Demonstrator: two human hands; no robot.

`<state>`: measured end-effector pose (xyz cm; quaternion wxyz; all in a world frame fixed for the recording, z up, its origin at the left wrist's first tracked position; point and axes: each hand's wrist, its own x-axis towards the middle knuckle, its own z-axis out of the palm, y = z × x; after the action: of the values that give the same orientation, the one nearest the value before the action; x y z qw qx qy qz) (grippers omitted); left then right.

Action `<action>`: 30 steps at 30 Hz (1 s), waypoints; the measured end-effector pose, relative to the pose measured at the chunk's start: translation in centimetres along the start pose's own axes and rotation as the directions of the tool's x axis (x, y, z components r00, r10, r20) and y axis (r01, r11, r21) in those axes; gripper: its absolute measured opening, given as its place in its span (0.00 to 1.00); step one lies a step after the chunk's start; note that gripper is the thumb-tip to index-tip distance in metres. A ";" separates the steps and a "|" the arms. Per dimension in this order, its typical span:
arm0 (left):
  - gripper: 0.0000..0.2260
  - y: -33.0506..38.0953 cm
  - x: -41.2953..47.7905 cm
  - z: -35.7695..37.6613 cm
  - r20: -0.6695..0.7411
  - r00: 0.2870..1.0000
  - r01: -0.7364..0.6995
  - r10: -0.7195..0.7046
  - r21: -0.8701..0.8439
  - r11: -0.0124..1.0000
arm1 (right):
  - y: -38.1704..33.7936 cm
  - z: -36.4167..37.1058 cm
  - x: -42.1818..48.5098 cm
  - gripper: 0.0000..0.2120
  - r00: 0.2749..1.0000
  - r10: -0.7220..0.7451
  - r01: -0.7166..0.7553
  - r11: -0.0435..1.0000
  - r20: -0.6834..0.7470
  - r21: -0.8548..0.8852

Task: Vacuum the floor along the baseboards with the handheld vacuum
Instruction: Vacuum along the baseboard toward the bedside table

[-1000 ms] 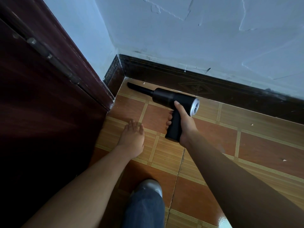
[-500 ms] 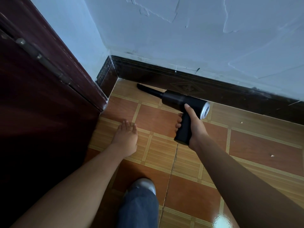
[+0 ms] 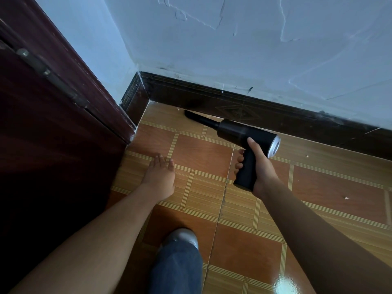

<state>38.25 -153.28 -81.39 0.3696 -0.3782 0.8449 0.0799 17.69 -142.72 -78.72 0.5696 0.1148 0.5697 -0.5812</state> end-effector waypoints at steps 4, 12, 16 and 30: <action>0.32 -0.1 0.0 0.0 0.001 1.000 -0.001 0.001 -0.013 1.000 | 0.1 0.6 0.4 0.17 1.000 0.022 -0.022 1.000 0.002 0.010; 0.31 -0.3 0.0 0.1 -0.021 1.000 -0.018 0.017 -0.015 1.000 | 0.5 2.1 0.8 0.18 1.000 0.019 -0.019 1.000 0.012 0.001; 0.31 -0.3 -0.1 0.1 -0.025 0.999 -0.024 0.023 -0.019 1.000 | 0.4 3.0 1.0 0.18 1.000 0.009 -0.009 1.000 0.005 -0.015; 0.31 0.0 0.1 0.0 -0.013 1.000 -0.002 0.002 -0.026 1.000 | -0.5 0.5 0.6 0.16 1.000 -0.023 0.024 0.999 0.017 -0.023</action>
<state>38.22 -153.30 -81.43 0.3594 -0.3825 0.8466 0.0888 17.40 -143.58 -78.77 0.5689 0.0967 0.5728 -0.5822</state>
